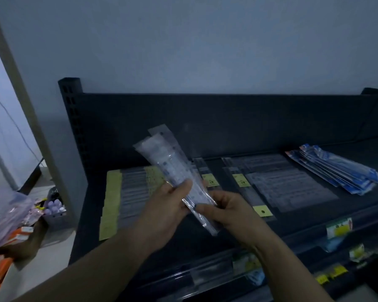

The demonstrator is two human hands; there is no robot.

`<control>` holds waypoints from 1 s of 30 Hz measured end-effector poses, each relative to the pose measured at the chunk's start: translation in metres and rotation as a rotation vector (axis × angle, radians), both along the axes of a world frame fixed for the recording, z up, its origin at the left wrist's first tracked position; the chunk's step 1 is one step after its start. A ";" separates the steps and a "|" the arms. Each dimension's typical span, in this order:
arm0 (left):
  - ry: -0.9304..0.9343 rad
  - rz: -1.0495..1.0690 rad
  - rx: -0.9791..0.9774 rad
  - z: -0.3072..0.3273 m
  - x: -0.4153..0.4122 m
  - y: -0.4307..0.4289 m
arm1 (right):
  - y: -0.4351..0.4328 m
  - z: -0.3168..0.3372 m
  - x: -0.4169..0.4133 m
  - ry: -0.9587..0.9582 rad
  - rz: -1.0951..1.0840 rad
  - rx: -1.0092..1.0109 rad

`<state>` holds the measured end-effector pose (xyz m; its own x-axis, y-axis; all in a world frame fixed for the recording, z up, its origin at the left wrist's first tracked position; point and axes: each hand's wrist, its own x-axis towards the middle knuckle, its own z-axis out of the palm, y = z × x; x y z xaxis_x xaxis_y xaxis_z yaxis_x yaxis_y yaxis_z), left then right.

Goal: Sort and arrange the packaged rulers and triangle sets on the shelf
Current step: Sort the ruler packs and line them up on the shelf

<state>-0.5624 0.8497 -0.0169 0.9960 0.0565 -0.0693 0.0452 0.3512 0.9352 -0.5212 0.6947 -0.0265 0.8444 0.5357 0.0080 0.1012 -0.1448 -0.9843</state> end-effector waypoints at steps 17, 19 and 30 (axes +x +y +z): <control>0.202 0.079 -0.183 -0.019 0.024 0.005 | -0.077 -0.027 0.035 -0.480 -0.426 -0.704; 0.197 0.061 -0.170 -0.020 0.025 0.004 | -0.075 -0.025 0.037 -0.467 -0.465 -0.883; 0.185 0.041 -0.176 -0.021 0.025 0.003 | -0.060 -0.005 0.056 -0.059 -0.415 -0.924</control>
